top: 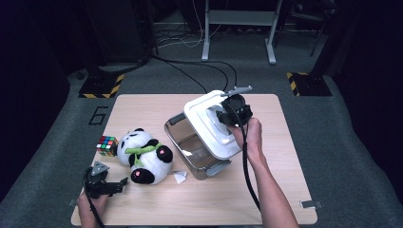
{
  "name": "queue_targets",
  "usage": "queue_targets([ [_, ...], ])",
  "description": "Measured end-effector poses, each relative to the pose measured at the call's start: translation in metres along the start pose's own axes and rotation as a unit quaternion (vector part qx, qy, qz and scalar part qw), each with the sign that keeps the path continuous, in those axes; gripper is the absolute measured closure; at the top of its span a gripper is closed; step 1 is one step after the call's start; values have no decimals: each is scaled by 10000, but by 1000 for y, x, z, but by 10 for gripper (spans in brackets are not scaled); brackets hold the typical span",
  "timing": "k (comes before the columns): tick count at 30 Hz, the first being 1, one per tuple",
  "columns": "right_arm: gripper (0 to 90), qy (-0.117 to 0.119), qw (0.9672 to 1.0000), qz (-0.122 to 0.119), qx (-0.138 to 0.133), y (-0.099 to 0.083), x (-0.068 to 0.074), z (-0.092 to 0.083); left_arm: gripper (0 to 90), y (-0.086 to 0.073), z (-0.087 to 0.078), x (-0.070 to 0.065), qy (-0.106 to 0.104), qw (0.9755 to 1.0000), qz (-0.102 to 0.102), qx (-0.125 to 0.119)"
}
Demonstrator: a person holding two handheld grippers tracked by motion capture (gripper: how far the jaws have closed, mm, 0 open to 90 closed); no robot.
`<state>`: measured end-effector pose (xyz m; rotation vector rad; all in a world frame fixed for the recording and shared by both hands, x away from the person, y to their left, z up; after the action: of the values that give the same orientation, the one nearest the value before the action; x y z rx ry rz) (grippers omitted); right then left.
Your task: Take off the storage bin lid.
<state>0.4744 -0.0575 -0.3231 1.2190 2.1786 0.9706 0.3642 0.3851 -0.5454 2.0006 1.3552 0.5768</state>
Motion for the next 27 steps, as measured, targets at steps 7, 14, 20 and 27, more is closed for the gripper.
queue_targets([
  [7, 669, -157, 9999, 60, -31, -4, -16, -9, 20, 0, 0, 0, 3, 10000, 1, 1],
  [14, 669, -320, 9993, 171, -37, -11, -33, -16, 20, 0, 0, 0, -3, 10000, -4, 8],
  [20, 669, -476, 9984, 301, -27, -19, -49, -22, 20, 0, 0, 0, -3, 10000, -4, 7],
  [27, 669, -614, 9972, 428, -3, -27, -66, -26, 20, 0, 0, 0, 5, 10000, -8, -10],
])
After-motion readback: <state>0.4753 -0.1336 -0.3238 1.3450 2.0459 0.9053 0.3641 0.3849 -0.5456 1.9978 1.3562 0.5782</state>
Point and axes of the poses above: each handheld gripper's, and its own axes: z roughly forward along the jaws, y roughly out of its top, x roughly to its left, the point moved 2 cm from there along z, roughly forward along the jaws
